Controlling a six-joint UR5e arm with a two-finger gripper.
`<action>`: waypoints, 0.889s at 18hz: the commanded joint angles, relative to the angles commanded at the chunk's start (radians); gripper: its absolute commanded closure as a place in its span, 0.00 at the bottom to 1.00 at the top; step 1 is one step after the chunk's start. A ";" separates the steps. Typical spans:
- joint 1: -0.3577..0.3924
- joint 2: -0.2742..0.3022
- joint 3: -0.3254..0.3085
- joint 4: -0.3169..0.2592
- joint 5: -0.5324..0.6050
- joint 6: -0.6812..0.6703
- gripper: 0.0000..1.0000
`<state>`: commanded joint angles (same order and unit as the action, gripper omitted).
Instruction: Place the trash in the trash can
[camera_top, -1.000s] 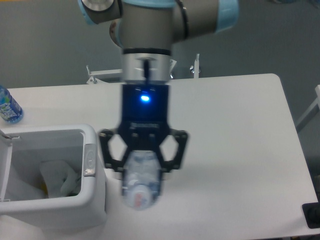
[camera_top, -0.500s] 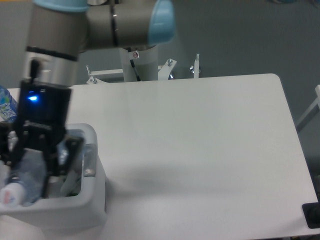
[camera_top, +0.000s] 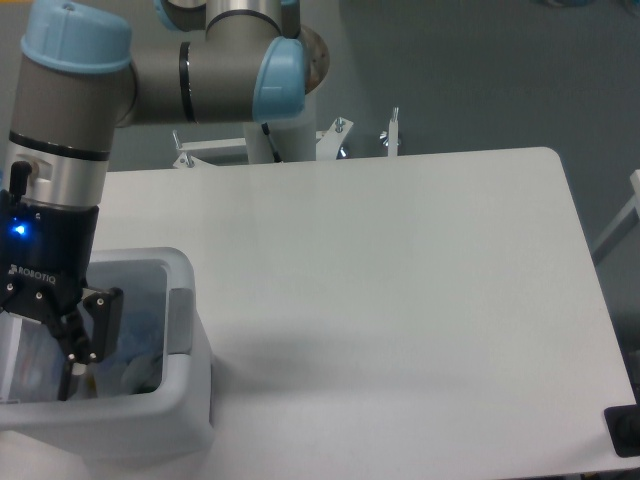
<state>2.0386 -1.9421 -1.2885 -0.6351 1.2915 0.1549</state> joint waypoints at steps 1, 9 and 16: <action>0.023 0.009 -0.009 -0.002 0.015 -0.002 0.00; 0.276 0.065 -0.022 -0.032 0.218 0.038 0.00; 0.394 0.143 -0.097 -0.237 0.344 0.501 0.00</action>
<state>2.4327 -1.7996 -1.3850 -0.8724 1.6351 0.6558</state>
